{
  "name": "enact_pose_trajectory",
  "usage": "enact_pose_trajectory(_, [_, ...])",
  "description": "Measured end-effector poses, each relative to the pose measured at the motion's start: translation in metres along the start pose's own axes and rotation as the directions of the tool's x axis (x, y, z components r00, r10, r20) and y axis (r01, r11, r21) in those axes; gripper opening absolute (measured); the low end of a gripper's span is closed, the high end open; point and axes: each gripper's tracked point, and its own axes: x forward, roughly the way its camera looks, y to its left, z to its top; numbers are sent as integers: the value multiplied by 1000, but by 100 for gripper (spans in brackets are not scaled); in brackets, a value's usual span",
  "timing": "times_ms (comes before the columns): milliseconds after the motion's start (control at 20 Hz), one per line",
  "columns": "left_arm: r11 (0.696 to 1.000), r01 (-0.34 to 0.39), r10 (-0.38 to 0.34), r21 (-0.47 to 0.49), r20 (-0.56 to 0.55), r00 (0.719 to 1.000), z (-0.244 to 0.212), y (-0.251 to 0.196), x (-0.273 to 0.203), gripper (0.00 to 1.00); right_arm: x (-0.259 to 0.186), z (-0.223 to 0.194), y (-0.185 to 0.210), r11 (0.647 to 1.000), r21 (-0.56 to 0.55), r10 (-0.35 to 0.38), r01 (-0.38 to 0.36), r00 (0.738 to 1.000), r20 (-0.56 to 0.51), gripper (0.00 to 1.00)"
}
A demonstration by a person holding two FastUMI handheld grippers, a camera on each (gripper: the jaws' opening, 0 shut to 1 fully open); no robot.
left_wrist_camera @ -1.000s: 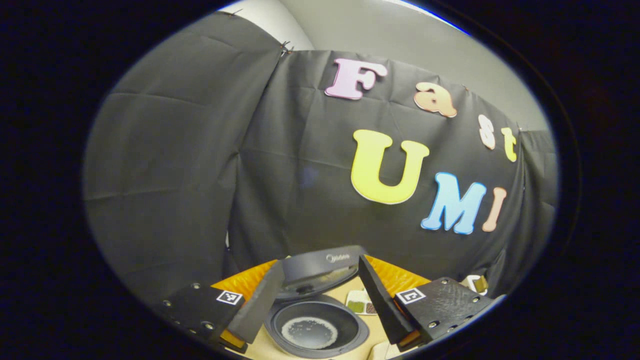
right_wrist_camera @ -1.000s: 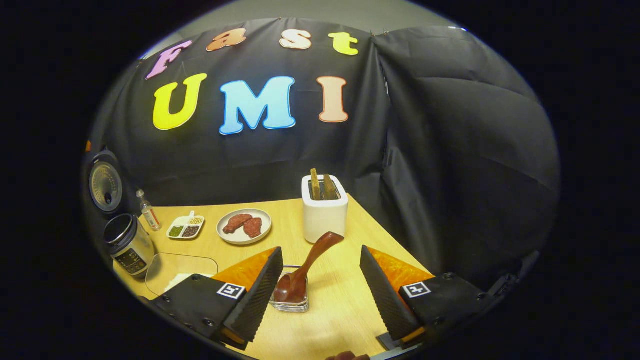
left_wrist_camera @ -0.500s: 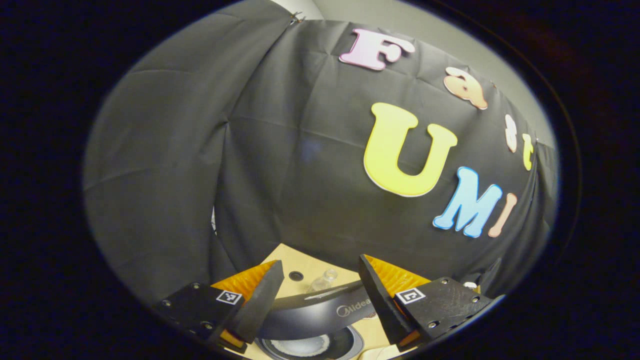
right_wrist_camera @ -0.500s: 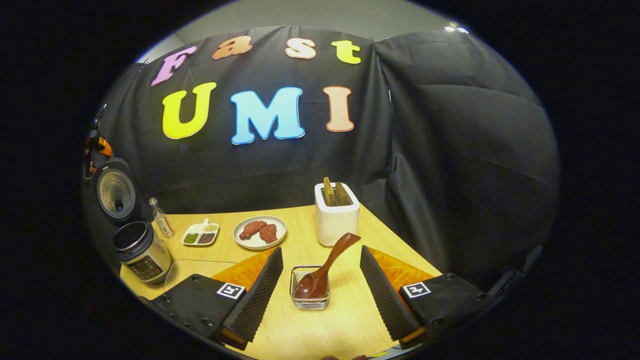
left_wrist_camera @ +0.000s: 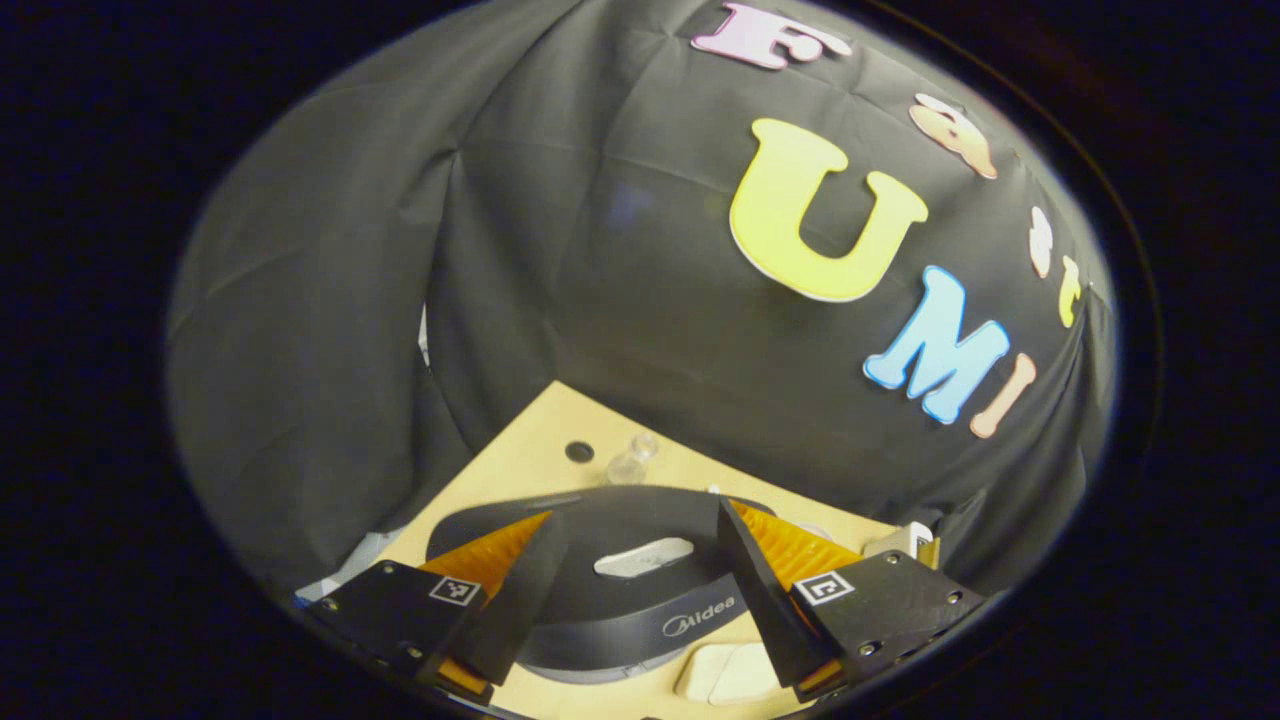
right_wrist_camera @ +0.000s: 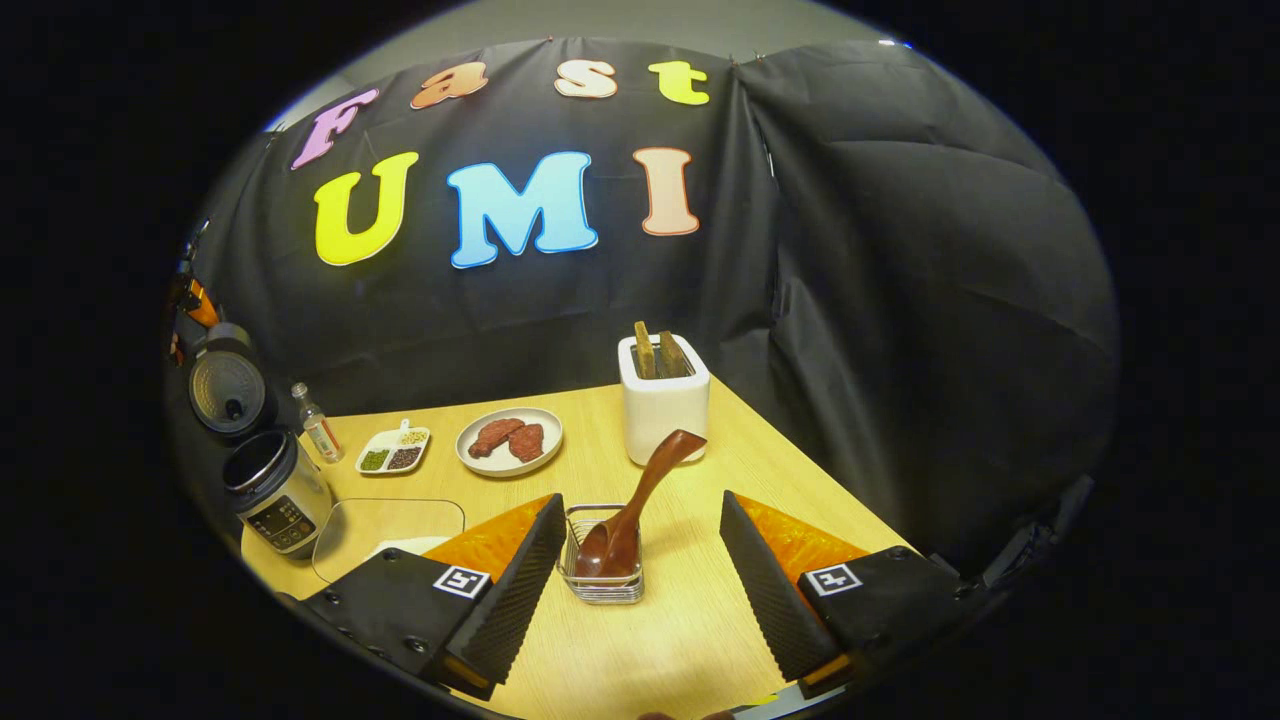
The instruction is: Close the left gripper, press the button to open the rice cooker; take a wooden spoon from the chopstick holder with the right hand, scoop a spoonful of rice and pour it into the rice cooker, then put the wooden spoon back into the chopstick holder.
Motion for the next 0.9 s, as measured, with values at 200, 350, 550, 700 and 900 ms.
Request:
enact_pose_trajectory(200, [997,-18,23,70,-77,997,-58,-7,-2,98,6,-8,-12,1000,14,9,-9,1000,-12,98])
enact_pose_trajectory(350, [989,-52,72,142,-134,988,-98,-13,9,99,10,-15,-18,1000,17,27,-26,999,-31,98])
enact_pose_trajectory(550, [982,-74,112,174,-220,969,-150,-15,21,98,12,-19,-30,999,33,33,-32,999,-39,98])
enact_pose_trajectory(700, [980,-104,142,167,-240,960,-173,-10,29,99,14,-24,-37,999,43,35,-33,998,-53,98])
enact_pose_trajectory(900, [958,-136,198,251,-245,949,-193,-10,38,99,16,-28,-40,998,49,52,-49,997,-63,98])
